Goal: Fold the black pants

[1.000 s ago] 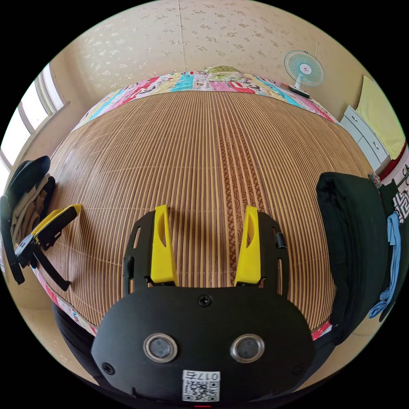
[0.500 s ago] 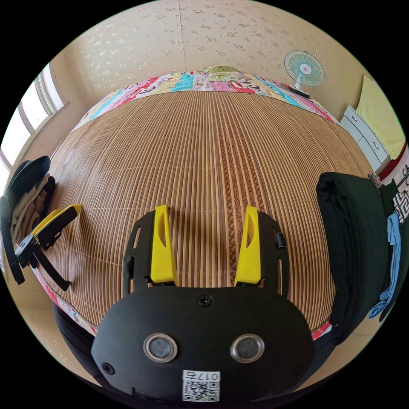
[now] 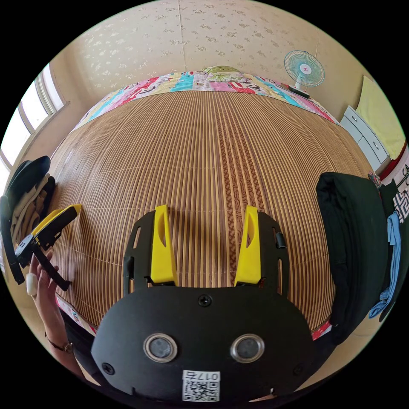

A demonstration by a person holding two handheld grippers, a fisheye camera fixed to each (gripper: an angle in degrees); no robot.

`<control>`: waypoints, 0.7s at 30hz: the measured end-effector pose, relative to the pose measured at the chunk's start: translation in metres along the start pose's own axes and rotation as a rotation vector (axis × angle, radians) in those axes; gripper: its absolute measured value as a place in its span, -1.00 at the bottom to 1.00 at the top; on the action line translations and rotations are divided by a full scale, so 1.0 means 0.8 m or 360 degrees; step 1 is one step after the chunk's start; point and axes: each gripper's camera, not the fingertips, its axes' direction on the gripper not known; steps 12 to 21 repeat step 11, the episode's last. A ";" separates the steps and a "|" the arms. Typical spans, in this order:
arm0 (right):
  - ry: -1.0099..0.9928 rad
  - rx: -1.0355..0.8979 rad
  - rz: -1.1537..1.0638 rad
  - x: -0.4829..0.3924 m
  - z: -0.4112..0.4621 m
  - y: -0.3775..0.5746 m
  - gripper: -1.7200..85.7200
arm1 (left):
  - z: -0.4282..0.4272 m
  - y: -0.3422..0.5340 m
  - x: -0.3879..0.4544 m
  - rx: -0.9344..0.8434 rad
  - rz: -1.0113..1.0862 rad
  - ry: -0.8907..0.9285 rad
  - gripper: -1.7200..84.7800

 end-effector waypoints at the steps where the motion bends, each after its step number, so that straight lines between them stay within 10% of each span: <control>1: 0.0000 0.0000 0.0000 0.002 -0.001 -0.002 -0.43 | 0.000 -0.001 0.001 0.0000 -0.0001 0.0001 -0.56; 21: 0.0003 0.0000 -0.0001 0.018 -0.014 -0.017 -0.43 | -0.003 -0.011 0.003 -0.0001 0.0000 -0.0006 -0.56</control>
